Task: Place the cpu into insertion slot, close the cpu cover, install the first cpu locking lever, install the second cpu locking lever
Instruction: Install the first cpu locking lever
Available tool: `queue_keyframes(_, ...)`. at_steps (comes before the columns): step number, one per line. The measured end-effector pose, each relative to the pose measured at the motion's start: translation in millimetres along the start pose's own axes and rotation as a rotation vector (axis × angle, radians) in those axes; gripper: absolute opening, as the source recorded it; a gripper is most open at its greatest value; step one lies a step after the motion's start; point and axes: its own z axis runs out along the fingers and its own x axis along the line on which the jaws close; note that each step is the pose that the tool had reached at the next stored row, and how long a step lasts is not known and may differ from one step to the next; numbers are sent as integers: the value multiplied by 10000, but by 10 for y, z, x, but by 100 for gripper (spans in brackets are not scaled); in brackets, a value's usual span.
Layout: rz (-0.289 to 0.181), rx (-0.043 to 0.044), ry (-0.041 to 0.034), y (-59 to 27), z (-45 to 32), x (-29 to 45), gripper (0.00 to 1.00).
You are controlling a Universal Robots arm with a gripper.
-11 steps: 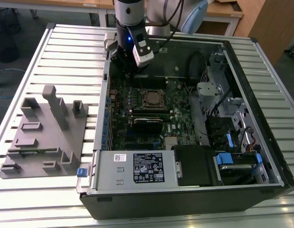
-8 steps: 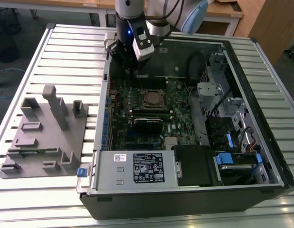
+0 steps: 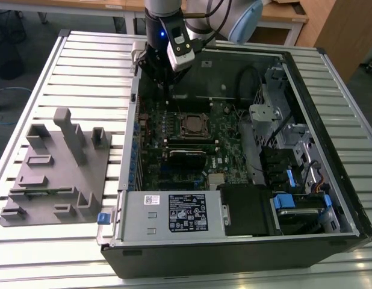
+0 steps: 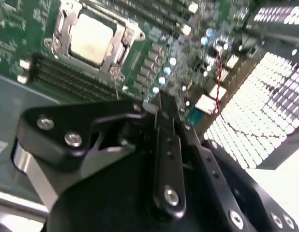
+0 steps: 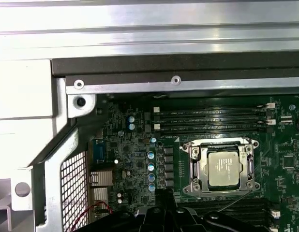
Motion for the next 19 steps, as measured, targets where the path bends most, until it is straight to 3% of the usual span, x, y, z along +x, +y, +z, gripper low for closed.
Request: queue_keyframes(19, -1, 1, 0, 22, 1, 1, 10)
